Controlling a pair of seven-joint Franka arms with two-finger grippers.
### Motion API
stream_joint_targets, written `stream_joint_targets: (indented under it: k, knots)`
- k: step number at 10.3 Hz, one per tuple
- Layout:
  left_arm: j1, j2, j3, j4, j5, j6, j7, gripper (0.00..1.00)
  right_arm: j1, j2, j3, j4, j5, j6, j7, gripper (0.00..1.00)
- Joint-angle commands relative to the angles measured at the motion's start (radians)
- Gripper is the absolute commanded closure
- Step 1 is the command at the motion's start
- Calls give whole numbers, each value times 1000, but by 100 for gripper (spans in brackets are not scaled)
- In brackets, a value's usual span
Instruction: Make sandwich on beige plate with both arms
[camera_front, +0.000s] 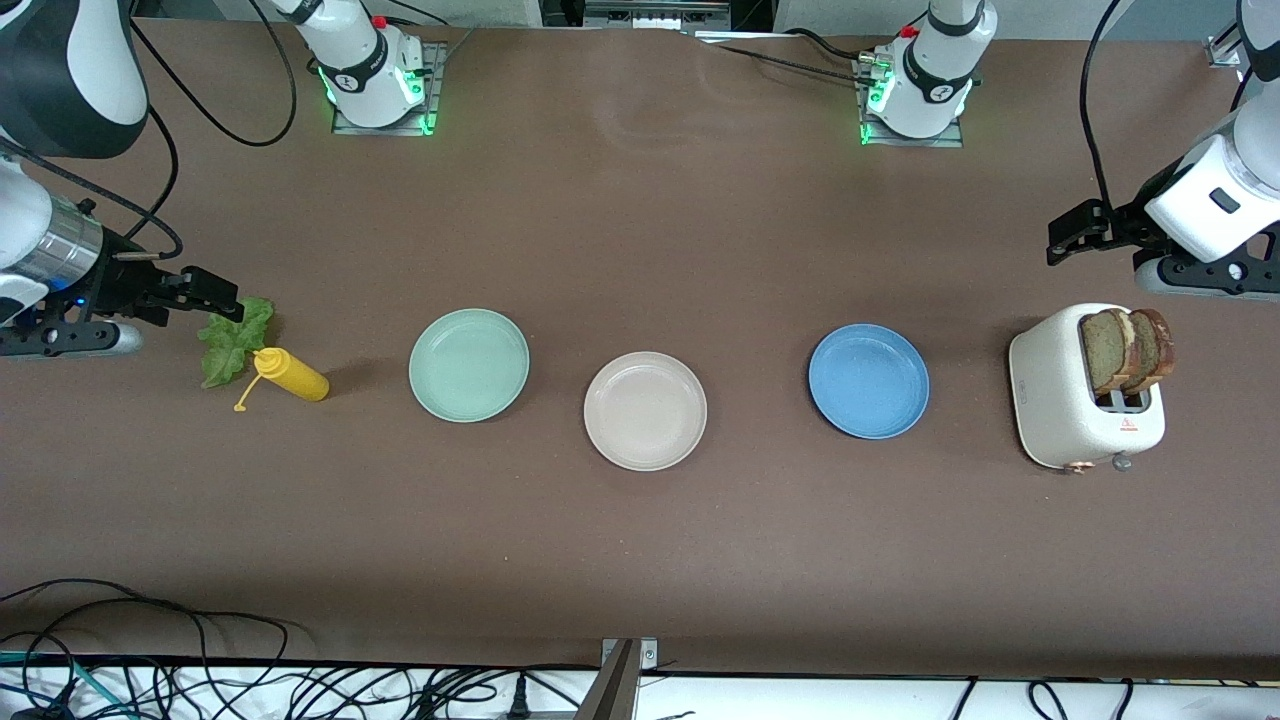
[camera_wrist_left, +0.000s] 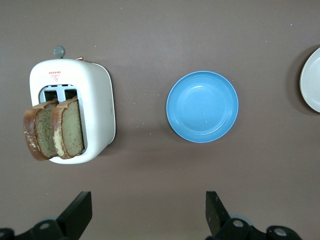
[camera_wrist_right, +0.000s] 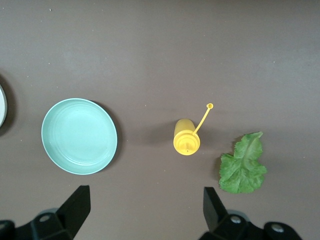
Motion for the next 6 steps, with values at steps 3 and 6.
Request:
stream_joint_targets:
  k: [3, 6]
  knots:
    - [1, -2, 1, 7, 28, -7, 22, 0, -4, 7, 0, 22, -10, -21, 7, 0]
    - [3, -2, 0, 7, 28, -7, 22, 0, -5, 7, -3, 22, -8, -21, 9, 0]
